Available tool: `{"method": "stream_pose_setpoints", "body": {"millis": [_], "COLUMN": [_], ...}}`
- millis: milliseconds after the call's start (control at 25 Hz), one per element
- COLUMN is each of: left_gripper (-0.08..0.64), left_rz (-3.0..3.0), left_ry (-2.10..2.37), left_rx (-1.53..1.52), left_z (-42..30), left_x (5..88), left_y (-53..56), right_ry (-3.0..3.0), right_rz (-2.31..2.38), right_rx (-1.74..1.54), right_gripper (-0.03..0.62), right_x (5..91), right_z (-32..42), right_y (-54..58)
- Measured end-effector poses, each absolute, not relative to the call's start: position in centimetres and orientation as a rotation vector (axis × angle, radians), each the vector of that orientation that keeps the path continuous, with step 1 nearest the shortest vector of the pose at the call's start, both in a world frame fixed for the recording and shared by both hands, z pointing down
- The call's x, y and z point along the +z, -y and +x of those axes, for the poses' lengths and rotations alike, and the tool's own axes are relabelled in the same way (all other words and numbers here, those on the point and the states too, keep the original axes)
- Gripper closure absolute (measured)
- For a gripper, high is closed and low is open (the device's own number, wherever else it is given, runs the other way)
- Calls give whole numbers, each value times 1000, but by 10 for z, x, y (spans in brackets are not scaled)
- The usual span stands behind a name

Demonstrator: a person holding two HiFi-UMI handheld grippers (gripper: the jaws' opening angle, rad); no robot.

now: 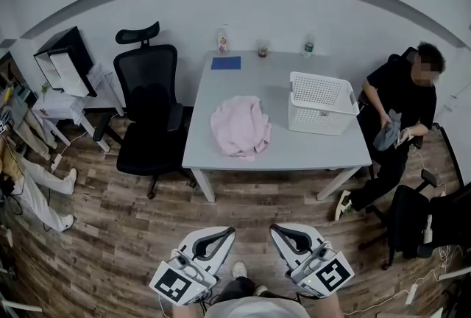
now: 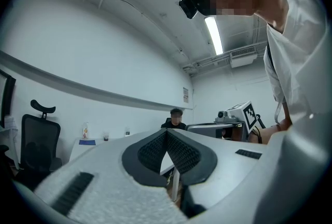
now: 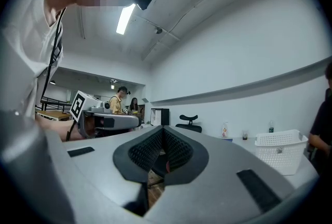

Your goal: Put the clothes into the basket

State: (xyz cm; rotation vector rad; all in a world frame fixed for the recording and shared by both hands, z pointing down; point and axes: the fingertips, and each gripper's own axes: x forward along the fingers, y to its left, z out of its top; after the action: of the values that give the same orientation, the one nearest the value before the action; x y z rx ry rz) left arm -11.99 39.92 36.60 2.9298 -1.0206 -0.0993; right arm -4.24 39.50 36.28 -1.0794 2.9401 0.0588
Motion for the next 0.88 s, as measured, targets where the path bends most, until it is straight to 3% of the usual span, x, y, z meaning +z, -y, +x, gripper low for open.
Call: {"method": "stream_pose_setpoints", "body": {"millis": [880], "left_gripper": [558], "left_rz": [2924], "left_ry": [979], "left_rx": [-67], "left_z": [-138], "left_x": [375], "left_y": [-290], "right_ry": [-2954], "right_rz": [-1129], "right_rx": [65], "right_gripper": [589], "right_x": [370], "right_z": [-66], "right_y": [-287]}}
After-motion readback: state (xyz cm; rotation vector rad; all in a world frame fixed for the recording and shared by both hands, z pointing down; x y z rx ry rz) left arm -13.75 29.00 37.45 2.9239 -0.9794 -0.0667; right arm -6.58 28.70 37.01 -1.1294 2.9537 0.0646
